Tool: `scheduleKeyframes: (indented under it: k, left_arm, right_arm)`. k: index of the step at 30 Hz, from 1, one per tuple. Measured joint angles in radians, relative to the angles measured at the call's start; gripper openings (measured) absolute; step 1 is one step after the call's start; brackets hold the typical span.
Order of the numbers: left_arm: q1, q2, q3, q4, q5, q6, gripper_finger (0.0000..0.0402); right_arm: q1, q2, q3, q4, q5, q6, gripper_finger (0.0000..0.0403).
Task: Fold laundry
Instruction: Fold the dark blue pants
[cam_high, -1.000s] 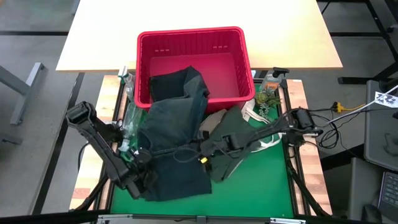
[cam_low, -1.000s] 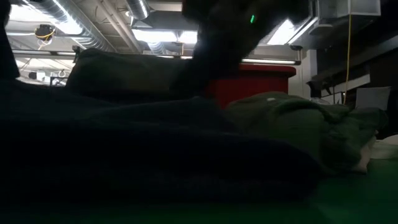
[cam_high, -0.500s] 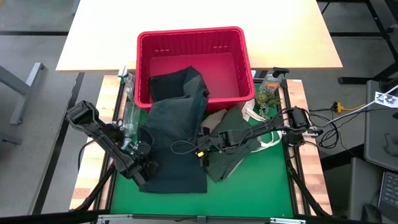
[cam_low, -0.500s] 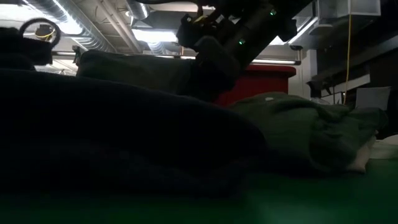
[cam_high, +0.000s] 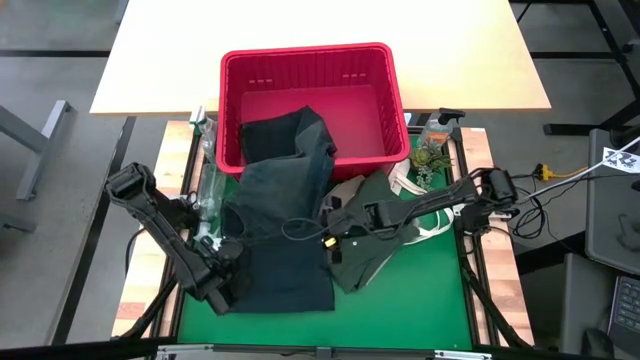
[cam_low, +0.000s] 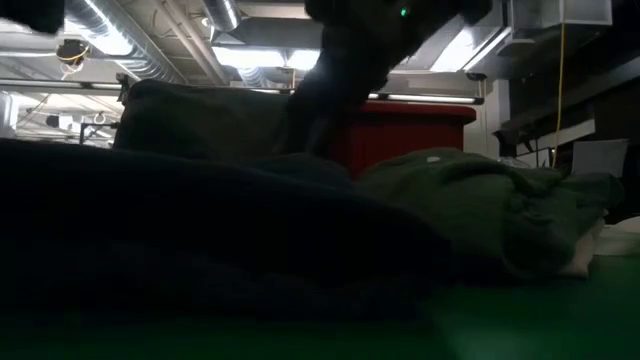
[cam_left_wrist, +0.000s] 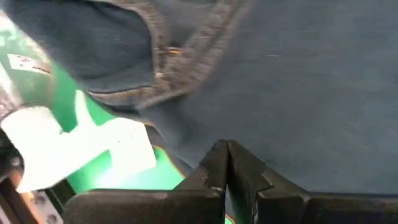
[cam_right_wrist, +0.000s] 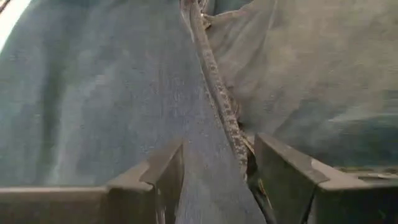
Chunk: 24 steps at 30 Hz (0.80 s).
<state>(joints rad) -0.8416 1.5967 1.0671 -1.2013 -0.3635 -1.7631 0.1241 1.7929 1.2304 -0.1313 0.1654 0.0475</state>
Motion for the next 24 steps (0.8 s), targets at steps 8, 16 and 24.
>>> scheduleKeyframes:
  k: [8,16,24]
  left_arm:
    - [-0.049,0.0,0.095,0.119,-0.01,0.021,0.0]
    - [-0.114,0.002,0.043,0.414,-0.064,0.028,0.0]
    - [-0.176,0.095,0.04,0.418,-0.059,0.021,0.0]
  right_arm:
    - [0.067,-0.036,0.0,-0.009,-0.086,0.0,0.0195]
    - [0.17,0.01,0.0,-0.029,-0.083,-0.003,0.0195]
    - [0.192,0.137,0.0,-0.027,-0.068,-0.001,0.0195]
